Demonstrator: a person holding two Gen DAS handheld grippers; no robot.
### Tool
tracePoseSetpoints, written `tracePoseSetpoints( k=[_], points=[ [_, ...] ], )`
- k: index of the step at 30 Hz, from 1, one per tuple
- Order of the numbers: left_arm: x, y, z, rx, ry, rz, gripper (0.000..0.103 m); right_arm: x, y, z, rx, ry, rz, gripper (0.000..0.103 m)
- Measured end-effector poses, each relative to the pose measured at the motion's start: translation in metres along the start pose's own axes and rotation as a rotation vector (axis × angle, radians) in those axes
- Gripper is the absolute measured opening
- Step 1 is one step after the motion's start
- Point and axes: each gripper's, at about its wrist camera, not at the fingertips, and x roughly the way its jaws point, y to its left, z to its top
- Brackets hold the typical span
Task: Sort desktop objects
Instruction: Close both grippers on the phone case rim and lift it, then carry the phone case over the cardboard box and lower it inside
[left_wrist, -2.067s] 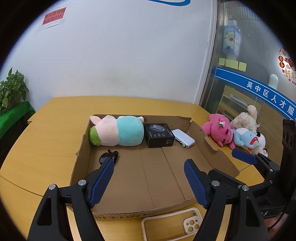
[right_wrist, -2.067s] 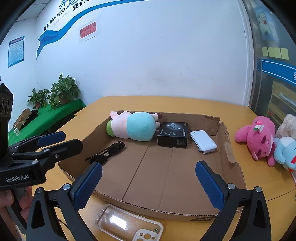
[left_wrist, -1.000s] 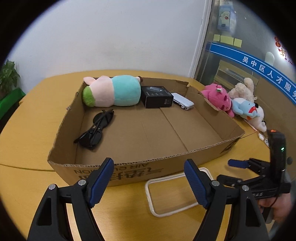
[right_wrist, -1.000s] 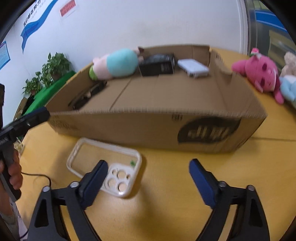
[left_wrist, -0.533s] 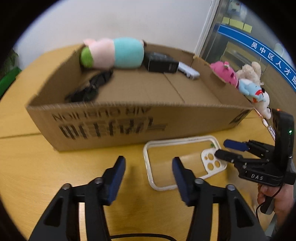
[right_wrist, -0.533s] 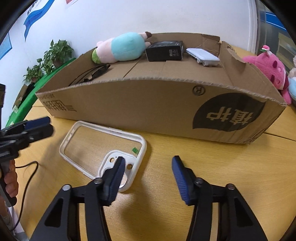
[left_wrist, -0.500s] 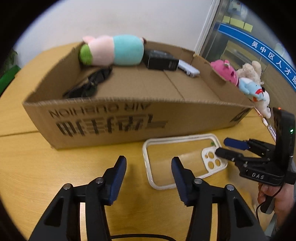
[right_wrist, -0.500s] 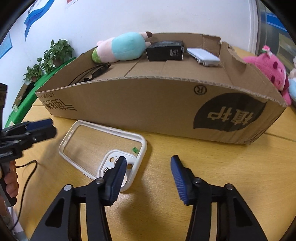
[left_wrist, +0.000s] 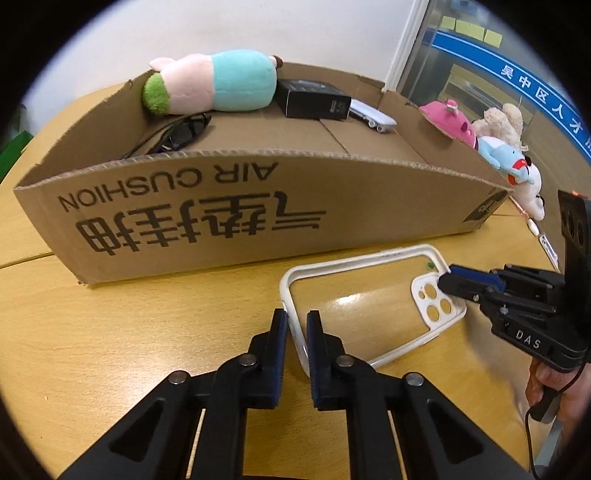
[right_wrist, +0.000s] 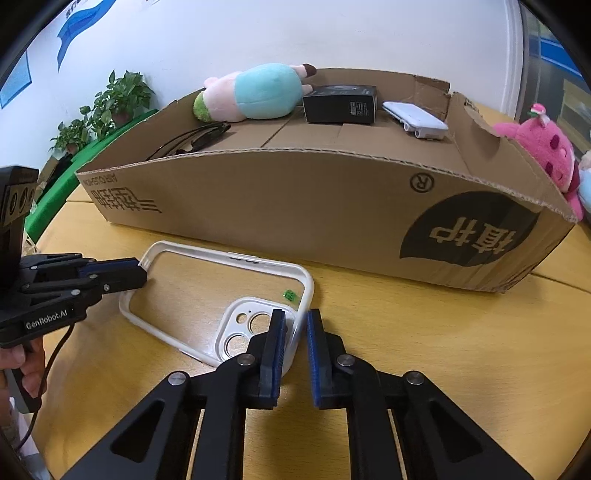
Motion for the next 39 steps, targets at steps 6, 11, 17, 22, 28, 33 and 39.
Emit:
tracePoseSetpoints(
  k=[6,11,17,22,28,33,39],
  points=[
    [-0.034,-0.001,0.014,0.007,-0.112,0.013,0.008,-0.020,0.003,0.003,0.023,-0.056,0.046,0.010],
    [-0.077,-0.005,0.036,0.016,-0.239,-0.010,0.008,-0.054,0.010,0.022,0.005,-0.151,0.052,0.010],
    [-0.107,-0.015,0.079,0.070,-0.345,0.004,0.008,-0.087,0.011,0.058,-0.027,-0.258,0.041,0.010],
    [-0.117,-0.019,0.116,0.106,-0.409,0.005,0.008,-0.106,0.007,0.091,-0.047,-0.341,0.012,0.010],
    [-0.113,-0.011,0.154,0.114,-0.438,-0.007,0.008,-0.114,-0.002,0.141,-0.087,-0.395,-0.026,0.010],
    [-0.096,0.003,0.183,0.095,-0.423,-0.013,0.008,-0.101,-0.011,0.181,-0.113,-0.384,-0.027,0.011],
    [-0.042,0.021,0.205,0.067,-0.283,0.047,0.008,-0.051,-0.034,0.217,-0.092,-0.286,0.027,0.011]
  ],
)
